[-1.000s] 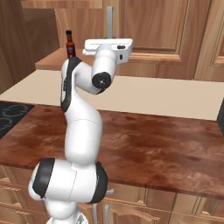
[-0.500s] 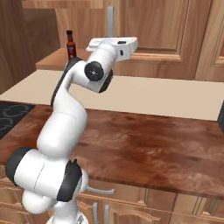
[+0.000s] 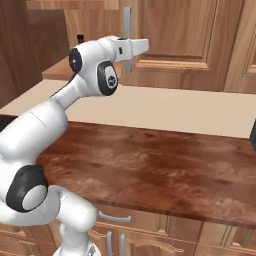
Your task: Move the condiment bottle and oil and vinegar bottle from the cabinet to the dining counter.
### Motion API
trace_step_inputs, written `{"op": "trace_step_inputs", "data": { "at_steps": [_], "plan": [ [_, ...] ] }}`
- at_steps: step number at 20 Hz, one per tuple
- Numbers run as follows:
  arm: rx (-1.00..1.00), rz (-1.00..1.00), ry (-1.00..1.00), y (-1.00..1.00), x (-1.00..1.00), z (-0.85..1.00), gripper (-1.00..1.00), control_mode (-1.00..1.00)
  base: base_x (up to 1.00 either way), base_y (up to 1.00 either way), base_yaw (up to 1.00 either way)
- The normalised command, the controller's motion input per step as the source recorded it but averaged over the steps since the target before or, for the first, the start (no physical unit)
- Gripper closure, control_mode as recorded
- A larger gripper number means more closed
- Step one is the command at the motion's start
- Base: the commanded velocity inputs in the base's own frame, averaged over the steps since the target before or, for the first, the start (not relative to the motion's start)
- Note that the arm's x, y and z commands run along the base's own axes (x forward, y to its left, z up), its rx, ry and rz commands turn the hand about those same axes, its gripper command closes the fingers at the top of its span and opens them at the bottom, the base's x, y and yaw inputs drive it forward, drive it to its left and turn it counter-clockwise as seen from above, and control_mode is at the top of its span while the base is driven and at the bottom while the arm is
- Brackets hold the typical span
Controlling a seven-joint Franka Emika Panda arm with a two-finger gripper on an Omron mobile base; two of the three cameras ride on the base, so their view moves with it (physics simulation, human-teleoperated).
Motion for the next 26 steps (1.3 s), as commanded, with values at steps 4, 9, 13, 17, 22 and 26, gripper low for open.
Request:
{"op": "trace_step_inputs", "data": {
  "at_steps": [4,9,13,17,22,26],
  "plan": [
    [0.00,-0.22,0.03,-0.78,-0.14,0.00,1.00,-1.00,0.00,0.00,0.00],
    [0.00,-0.07,0.00,-0.86,-0.36,0.00,1.00,-1.00,0.00,0.00,0.00],
    [0.01,0.00,-0.03,-0.90,-0.51,0.00,1.00,-1.00,0.00,0.00,0.00],
    [0.06,0.00,-0.03,-0.92,-0.58,0.13,1.00,-1.00,0.00,0.00,0.00],
    [0.10,-0.04,0.00,-0.84,-0.73,0.46,1.00,-1.00,0.00,0.00,0.00],
    [0.08,-0.07,0.00,-0.79,-0.79,0.67,1.00,-1.00,0.00,0.00,0.00]
  ]
}}
